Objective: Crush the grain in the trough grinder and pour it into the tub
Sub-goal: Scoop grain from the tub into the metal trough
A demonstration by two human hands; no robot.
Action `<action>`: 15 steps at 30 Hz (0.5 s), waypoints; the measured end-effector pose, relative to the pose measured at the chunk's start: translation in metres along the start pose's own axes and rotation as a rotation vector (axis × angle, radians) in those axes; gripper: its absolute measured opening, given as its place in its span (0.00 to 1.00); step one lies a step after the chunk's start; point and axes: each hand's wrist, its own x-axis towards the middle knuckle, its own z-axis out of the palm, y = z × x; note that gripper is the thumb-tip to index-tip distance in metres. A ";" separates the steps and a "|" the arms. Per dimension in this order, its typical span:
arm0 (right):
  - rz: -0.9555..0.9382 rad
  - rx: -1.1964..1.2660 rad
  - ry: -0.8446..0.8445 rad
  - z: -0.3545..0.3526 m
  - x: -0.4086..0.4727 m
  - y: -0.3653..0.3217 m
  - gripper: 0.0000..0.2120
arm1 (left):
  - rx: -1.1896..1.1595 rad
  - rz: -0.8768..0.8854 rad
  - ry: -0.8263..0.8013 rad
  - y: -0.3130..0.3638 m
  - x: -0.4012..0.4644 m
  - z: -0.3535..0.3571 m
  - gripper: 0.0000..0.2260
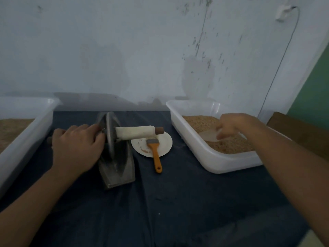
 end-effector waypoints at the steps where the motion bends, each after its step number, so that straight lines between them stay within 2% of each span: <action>1: -0.032 0.053 0.005 0.003 0.002 -0.004 0.27 | -0.006 0.001 -0.008 0.000 0.000 -0.001 0.18; 5: -0.084 0.317 0.053 0.013 0.015 -0.023 0.25 | -0.013 -0.015 -0.069 -0.002 0.000 -0.003 0.19; 9: -0.099 0.404 0.106 0.021 0.025 -0.027 0.15 | -0.033 -0.013 -0.143 -0.003 0.004 -0.009 0.20; 12: -0.107 0.511 0.116 0.024 0.027 -0.022 0.17 | -0.058 0.029 -0.285 -0.014 0.010 -0.015 0.23; 15: -0.123 0.638 0.095 0.025 0.023 -0.015 0.13 | -0.050 0.065 -0.411 -0.021 0.015 -0.021 0.21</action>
